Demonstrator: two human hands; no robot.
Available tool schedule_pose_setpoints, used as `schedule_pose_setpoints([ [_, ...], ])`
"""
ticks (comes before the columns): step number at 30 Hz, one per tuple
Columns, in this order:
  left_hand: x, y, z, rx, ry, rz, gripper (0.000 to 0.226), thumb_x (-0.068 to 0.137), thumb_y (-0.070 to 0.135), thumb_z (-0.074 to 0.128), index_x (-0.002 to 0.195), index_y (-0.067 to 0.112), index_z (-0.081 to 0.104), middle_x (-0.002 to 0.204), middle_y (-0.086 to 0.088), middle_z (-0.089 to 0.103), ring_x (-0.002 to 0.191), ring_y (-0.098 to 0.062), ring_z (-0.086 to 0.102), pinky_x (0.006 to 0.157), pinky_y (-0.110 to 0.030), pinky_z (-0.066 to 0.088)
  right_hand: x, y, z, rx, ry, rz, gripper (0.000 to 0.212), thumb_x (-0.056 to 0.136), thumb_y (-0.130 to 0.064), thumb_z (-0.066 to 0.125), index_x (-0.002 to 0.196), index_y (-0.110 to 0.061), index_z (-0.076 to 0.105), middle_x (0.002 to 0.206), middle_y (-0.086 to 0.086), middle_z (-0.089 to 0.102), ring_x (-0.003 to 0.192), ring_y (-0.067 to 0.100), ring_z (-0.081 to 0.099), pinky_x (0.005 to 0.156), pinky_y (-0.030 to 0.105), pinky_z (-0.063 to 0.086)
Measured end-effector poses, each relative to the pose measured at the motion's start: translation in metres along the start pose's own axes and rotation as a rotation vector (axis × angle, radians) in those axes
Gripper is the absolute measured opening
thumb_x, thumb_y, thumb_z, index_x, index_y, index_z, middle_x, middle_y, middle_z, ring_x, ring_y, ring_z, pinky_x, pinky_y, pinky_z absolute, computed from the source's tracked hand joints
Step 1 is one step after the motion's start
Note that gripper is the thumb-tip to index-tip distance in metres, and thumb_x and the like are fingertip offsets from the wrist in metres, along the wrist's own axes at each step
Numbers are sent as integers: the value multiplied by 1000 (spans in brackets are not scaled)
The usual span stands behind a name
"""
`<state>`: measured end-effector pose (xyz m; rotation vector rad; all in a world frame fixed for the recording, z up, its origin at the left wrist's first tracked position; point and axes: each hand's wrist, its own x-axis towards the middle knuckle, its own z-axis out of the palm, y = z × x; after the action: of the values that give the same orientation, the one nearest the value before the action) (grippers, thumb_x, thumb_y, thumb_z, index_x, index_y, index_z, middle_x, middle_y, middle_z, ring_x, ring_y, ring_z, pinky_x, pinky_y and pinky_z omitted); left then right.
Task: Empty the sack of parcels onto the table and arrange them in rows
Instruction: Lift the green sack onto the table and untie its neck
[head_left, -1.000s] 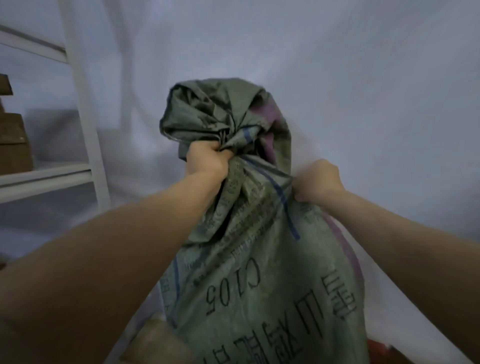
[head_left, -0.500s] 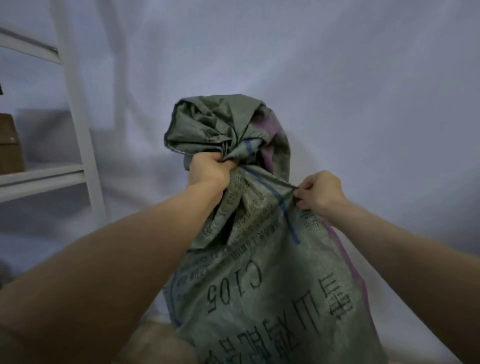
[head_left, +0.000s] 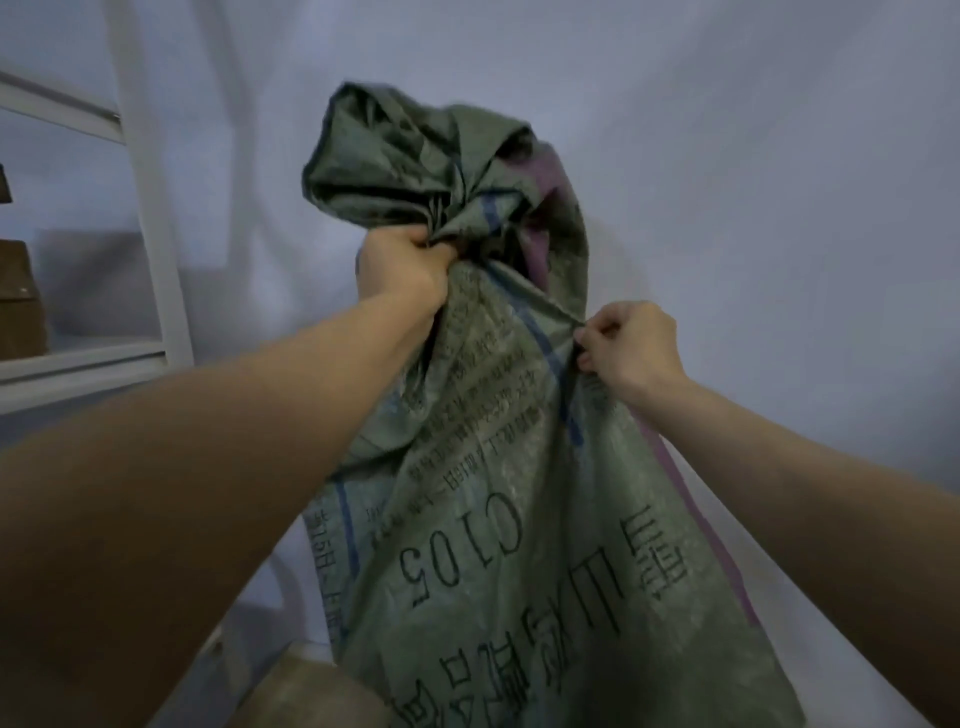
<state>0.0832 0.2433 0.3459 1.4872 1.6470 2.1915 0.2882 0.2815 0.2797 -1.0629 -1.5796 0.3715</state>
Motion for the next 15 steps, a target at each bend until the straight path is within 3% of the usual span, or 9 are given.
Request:
schedule_pose_setpoints([
  [3, 1, -8, 5, 26, -1, 37, 15, 75, 29, 74, 70, 15, 72, 72, 1, 71, 71, -19, 65, 75, -38, 57, -1, 4, 2, 7, -20, -12, 23, 88, -12, 70, 66, -14, 65, 73, 11, 72, 75, 33, 72, 80, 49, 60],
  [6, -14, -46, 7, 156, -107, -101, 13, 74, 30, 80, 73, 19, 73, 81, 0, 74, 81, -24, 68, 82, -39, 58, -14, 20, 1, -53, -231, 154, 23, 88, -7, 72, 66, -9, 66, 66, 15, 69, 64, 32, 72, 74, 48, 62],
  [8, -17, -60, 7, 167, -142, -169, 16, 72, 32, 84, 69, 23, 71, 83, 1, 74, 82, -23, 68, 86, -40, 58, -18, 27, 1, -46, -276, 191, 19, 88, -7, 73, 70, -5, 68, 62, 14, 69, 57, 29, 71, 70, 47, 63],
  [12, -15, -60, 5, 136, -141, -182, 22, 70, 35, 85, 59, 27, 68, 79, 2, 75, 80, -24, 69, 83, -47, 58, -17, 27, 2, -108, -272, 132, 18, 89, -11, 72, 72, -8, 70, 63, 13, 71, 57, 26, 71, 68, 41, 63],
  [15, -16, -65, 1, 136, -130, -176, 18, 64, 42, 81, 57, 29, 70, 74, 4, 75, 76, -24, 70, 80, -48, 59, -19, 26, 2, -301, -246, -38, 15, 90, -19, 71, 75, -16, 73, 73, 0, 72, 72, 25, 70, 74, 41, 60],
])
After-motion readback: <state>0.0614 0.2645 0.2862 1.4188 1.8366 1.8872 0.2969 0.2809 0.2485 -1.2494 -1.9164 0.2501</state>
